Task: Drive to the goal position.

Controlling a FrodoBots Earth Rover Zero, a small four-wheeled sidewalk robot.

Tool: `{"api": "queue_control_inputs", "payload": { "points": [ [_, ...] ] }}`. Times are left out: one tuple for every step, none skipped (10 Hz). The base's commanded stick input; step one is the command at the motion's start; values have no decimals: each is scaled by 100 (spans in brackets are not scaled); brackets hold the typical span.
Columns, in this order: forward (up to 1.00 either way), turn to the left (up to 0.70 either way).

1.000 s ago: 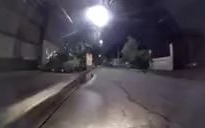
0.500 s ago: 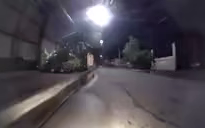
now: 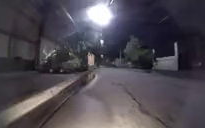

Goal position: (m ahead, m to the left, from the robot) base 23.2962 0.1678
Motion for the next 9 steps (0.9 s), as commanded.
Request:
{"api": "queue_control_inputs", "payload": {
  "points": [
    [50,0],
    [50,0],
    [50,0],
    [50,0],
    [50,0],
    [50,0],
    [50,0],
    [50,0],
    [50,0]
  ]
}}
